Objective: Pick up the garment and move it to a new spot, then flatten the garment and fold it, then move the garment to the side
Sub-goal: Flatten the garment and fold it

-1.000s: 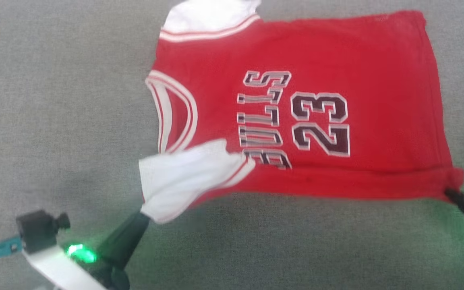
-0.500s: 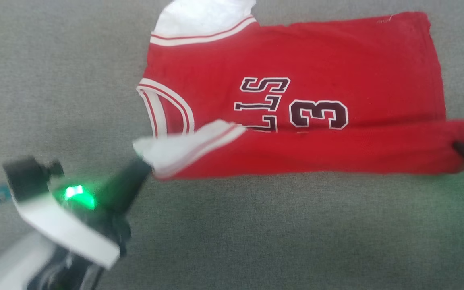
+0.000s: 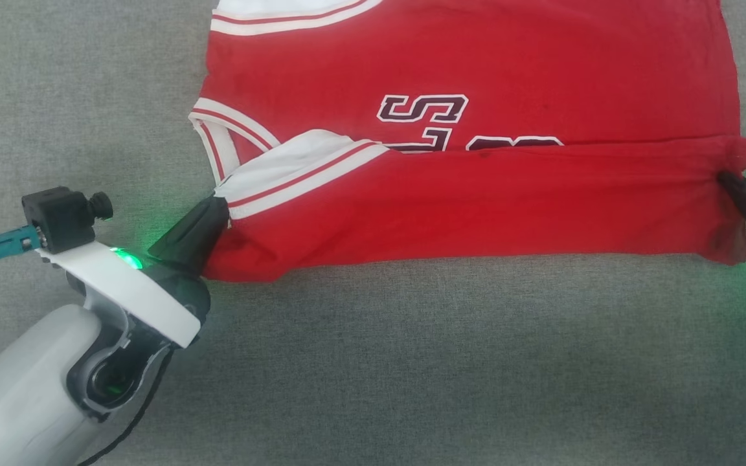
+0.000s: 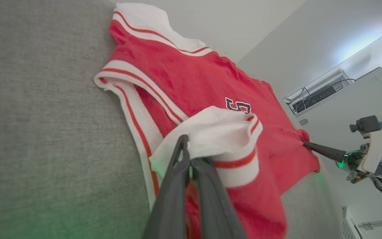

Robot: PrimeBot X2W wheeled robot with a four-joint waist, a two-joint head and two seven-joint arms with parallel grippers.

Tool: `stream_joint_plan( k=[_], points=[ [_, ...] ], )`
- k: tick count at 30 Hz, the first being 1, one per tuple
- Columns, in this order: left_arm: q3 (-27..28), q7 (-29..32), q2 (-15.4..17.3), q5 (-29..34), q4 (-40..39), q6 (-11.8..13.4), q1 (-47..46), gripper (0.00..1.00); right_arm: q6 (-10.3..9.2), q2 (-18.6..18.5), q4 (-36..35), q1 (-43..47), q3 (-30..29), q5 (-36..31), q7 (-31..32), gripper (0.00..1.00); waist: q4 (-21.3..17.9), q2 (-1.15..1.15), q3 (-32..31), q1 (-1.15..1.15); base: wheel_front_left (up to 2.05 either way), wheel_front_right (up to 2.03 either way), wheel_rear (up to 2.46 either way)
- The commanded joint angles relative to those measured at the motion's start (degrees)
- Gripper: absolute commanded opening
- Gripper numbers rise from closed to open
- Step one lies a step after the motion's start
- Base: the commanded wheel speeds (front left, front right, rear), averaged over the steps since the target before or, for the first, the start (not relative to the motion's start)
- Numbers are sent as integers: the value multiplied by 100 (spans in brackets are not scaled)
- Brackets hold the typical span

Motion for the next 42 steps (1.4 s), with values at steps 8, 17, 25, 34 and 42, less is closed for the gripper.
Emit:
stream_joint_plan(
  k=[8, 17, 25, 34, 42],
  points=[
    [-208, -66, 24, 272, 648, 13, -286, 100, -1, -109, 233, -70, 372, -167, -502, 53, 9, 0, -115, 0, 0, 0, 0],
    [-697, 527, 814, 861, 743, 7, -1001, 100, -1, -314, 302, -19, 601, -380, -1009, 100, 91, 0, -612, 0, 0, 0, 0],
    [-1064, 2978, 1328, -169, -93, 122, -1342, 100, -1, -406, 216, 1, 637, -361, -1102, 100, 80, 0, -752, 0, 0, 0, 0],
    [-1266, 4079, 1189, -1071, -10, 280, -1210, 100, -1, -405, 92, -197, 746, -299, -1109, 100, -175, 0, -529, 0, 0, 0, 0],
    [-1480, 4740, 763, -1464, 829, 198, -1251, 61, -1, -401, 54, -340, 719, -310, -1091, 100, -360, 0, -351, 0, 0, 0, 0]
  ],
)
